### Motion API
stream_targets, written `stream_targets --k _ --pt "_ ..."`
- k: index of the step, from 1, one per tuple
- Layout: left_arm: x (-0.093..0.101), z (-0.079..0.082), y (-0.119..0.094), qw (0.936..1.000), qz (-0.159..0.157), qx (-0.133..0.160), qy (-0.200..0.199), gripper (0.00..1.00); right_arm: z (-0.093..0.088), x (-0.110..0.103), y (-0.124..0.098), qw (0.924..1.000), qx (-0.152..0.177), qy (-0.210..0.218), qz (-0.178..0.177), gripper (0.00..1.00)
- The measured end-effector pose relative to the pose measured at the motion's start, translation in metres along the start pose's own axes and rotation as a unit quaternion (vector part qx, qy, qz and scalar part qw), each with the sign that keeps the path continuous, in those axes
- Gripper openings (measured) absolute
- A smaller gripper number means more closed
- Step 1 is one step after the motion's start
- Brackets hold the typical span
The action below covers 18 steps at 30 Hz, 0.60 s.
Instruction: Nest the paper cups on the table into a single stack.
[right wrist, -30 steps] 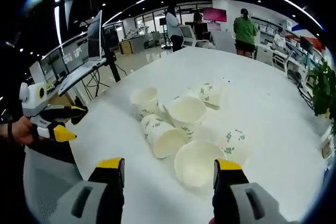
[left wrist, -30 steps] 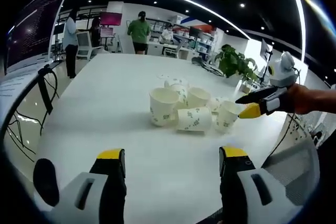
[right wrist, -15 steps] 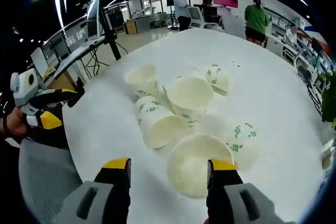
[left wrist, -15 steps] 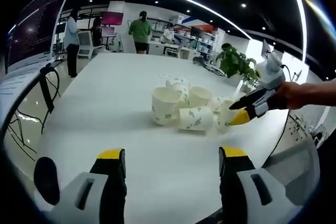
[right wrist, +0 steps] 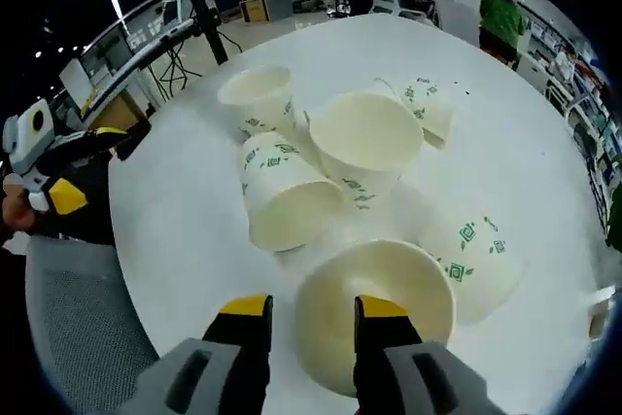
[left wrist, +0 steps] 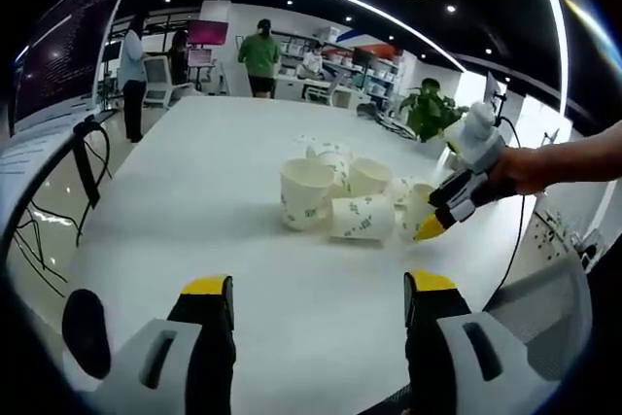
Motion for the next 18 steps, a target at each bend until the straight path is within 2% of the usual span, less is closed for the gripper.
stream_targets --k 2,4,7,14,18 --pt "-0.0002 0.0004 0.0003 1.0000 0.000 0.000 0.000 0.69 0.0025 0.0093 0.0066 1.0000 -0.005 -0.001 -0.002 0.24" --pt "0.0008 0.0012 0.0005 1.0000 -0.001 -0.001 0.000 0.69 -0.0040 0.0071 0.0059 0.9997 -0.023 -0.004 -0.004 0.21" --pt "0.0044 0.0037 0.0000 1.0000 -0.002 -0.001 0.000 0.68 -0.0028 0.0097 0.0092 0.9993 -0.031 -0.015 -0.010 0.16" --pt "0.0018 0.0003 0.0014 1.0000 -0.002 -0.004 0.000 0.68 -0.0040 0.0140 0.0067 0.9989 -0.035 -0.022 -0.021 0.00" --pt "0.0009 -0.0007 0.0016 1.0000 0.000 -0.004 -0.001 0.67 -0.0018 0.0151 0.0040 0.9988 -0.031 -0.031 -0.022 0.00"
Point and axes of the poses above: the point that each gripper's makers call its tool centre point, and the gripper's own axes: y roughly forward along the fingers, x roughly to its right, z roughly out of its top, the point moved 5 cm from there along -y, roughly backward along the fingers, and after that the axes turned 8 degrees about y, right-handed, at the moved point
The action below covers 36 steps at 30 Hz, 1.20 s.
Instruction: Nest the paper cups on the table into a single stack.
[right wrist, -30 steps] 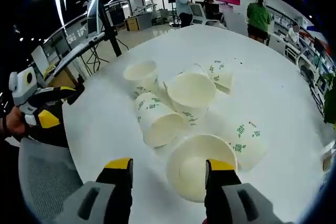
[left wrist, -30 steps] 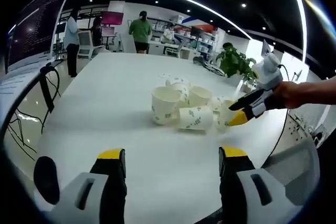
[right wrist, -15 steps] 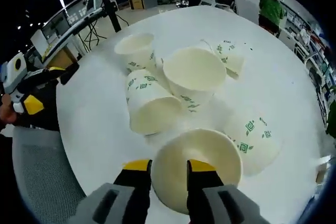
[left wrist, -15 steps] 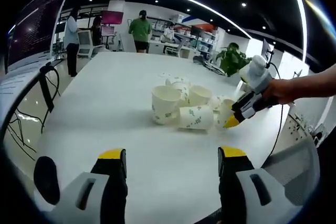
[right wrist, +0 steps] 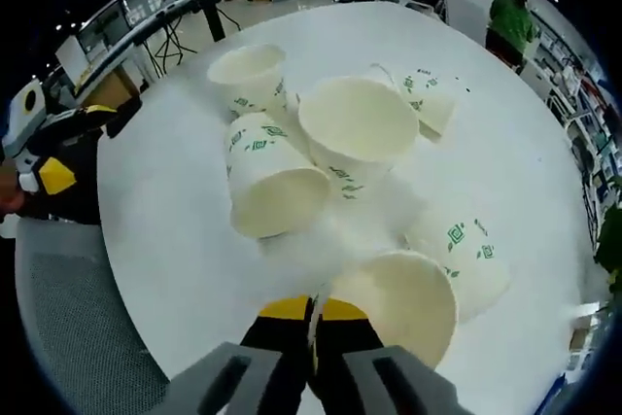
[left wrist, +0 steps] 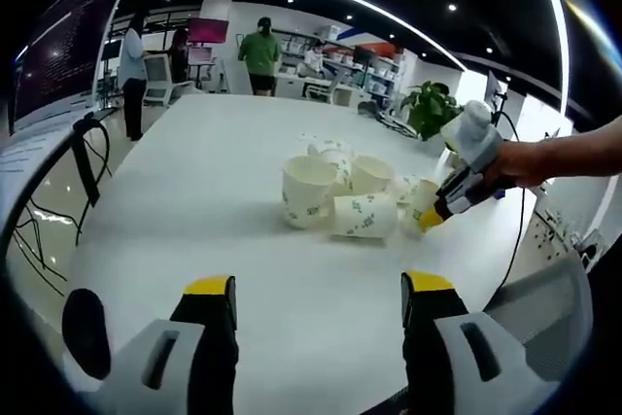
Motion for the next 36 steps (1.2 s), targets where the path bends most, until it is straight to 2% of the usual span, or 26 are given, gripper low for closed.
stream_targets --k 3,9,12,18,20,25,36 --pt "-0.001 0.000 0.000 1.0000 0.000 0.000 0.001 0.67 0.000 -0.001 -0.001 1.0000 -0.001 0.004 0.008 0.00" --pt "0.000 -0.001 0.001 1.0000 -0.001 0.000 0.001 0.67 0.002 -0.010 -0.009 0.9998 -0.001 -0.016 0.010 0.00" --pt "0.000 -0.001 0.001 1.0000 -0.002 0.001 0.002 0.67 0.002 -0.021 -0.019 0.9995 0.000 -0.029 0.011 0.00" --pt "-0.001 -0.001 0.001 1.0000 -0.005 0.002 0.006 0.67 0.001 -0.037 -0.022 0.9978 -0.006 -0.063 0.019 0.00" --pt "-0.001 -0.001 0.001 1.0000 -0.006 0.002 0.007 0.67 0.003 -0.034 -0.020 0.9972 -0.008 -0.071 0.022 0.00" --pt "-0.002 -0.001 0.000 0.9999 -0.007 0.003 0.008 0.67 0.006 -0.045 -0.018 0.9953 -0.009 -0.092 0.030 0.00" --pt "-0.004 -0.004 -0.003 0.9999 -0.007 -0.001 0.016 0.68 0.022 -0.079 -0.008 0.9895 -0.006 -0.133 0.057 0.00"
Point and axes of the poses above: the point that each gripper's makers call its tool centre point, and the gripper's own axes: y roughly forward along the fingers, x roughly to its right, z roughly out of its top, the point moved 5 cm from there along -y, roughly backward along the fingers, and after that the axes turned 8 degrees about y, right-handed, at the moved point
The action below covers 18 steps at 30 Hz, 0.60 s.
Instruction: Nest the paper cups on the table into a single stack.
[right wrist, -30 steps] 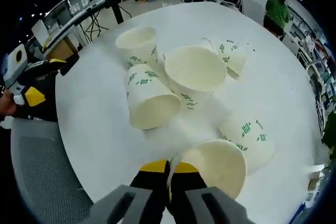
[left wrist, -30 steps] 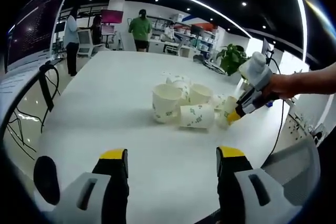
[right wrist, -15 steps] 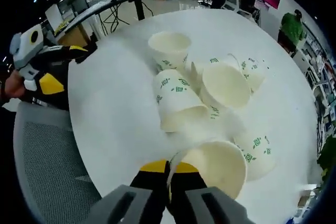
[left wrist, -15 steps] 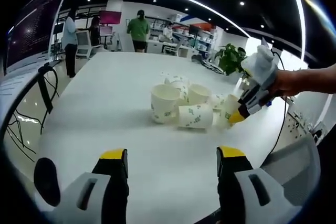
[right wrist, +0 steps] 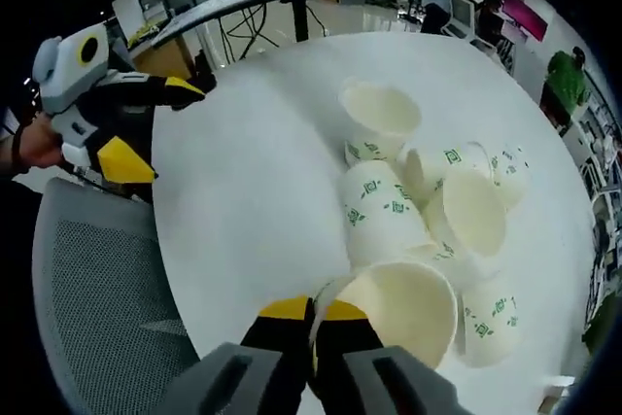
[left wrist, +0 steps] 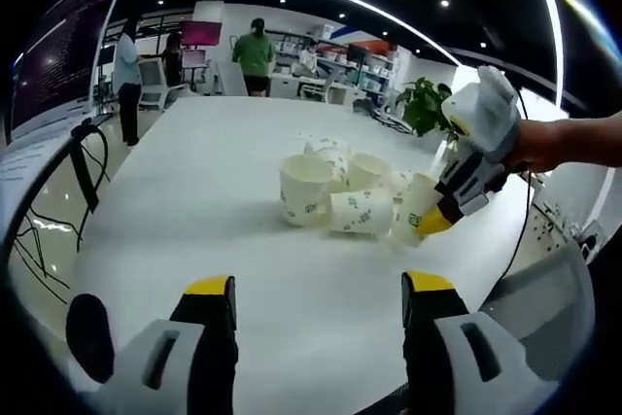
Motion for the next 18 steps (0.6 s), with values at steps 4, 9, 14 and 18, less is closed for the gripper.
stream_targets --k 4,9,14,18 --pt "-0.004 -0.001 -0.002 1.0000 0.002 0.001 -0.003 0.68 0.006 -0.011 0.007 0.9997 -0.010 -0.022 0.003 0.00" --pt "-0.008 -0.003 -0.004 0.9999 0.006 0.002 -0.008 0.68 0.011 -0.028 0.010 0.9994 -0.014 -0.029 0.015 0.00" --pt "-0.007 -0.003 -0.006 0.9999 0.007 0.002 -0.010 0.67 0.019 -0.037 0.015 0.9990 -0.013 -0.039 0.020 0.00" --pt "-0.008 -0.004 -0.007 0.9999 0.008 0.003 -0.012 0.67 0.033 -0.033 0.022 0.9988 -0.008 -0.045 0.019 0.00"
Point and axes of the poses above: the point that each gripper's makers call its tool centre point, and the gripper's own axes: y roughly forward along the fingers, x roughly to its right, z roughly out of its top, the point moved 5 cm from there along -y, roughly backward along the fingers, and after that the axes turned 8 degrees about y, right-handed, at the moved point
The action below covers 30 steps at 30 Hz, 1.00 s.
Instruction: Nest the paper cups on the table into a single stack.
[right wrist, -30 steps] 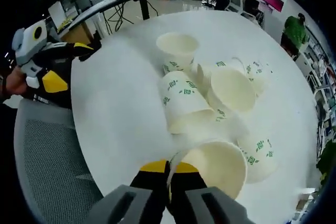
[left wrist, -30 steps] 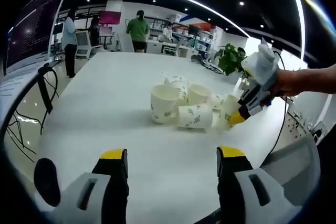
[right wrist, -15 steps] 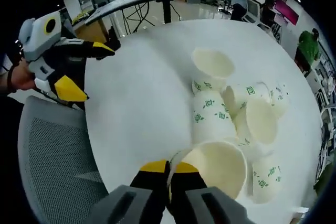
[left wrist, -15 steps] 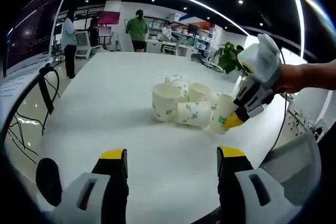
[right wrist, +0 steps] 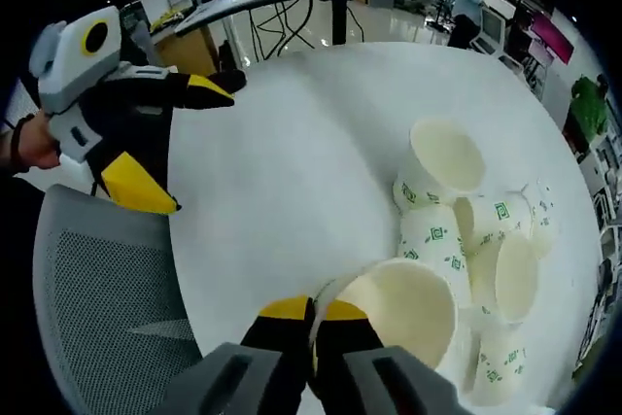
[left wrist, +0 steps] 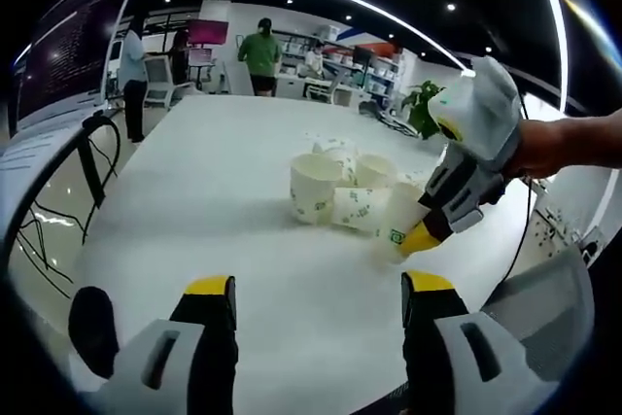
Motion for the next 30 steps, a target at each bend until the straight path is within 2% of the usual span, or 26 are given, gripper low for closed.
stream_targets --k 8,13,19,26,30 --pt "0.000 0.000 0.000 1.0000 -0.001 -0.001 0.002 0.68 0.005 0.002 0.010 0.9997 -0.010 -0.019 -0.009 0.00" --pt "-0.002 0.000 -0.002 1.0000 0.000 -0.002 0.002 0.67 0.007 0.009 0.020 0.9998 -0.013 -0.014 -0.009 0.00" --pt "-0.003 0.000 -0.002 1.0000 0.000 -0.004 0.002 0.67 0.008 0.011 0.019 0.9992 -0.018 -0.030 -0.016 0.00" --pt "-0.003 0.000 0.001 1.0000 -0.003 -0.005 0.003 0.67 0.004 0.009 0.018 0.9992 -0.026 -0.027 -0.010 0.00" --pt "-0.003 0.001 0.003 1.0000 -0.005 -0.005 0.004 0.67 0.002 0.010 0.020 0.9990 -0.028 -0.033 -0.011 0.05"
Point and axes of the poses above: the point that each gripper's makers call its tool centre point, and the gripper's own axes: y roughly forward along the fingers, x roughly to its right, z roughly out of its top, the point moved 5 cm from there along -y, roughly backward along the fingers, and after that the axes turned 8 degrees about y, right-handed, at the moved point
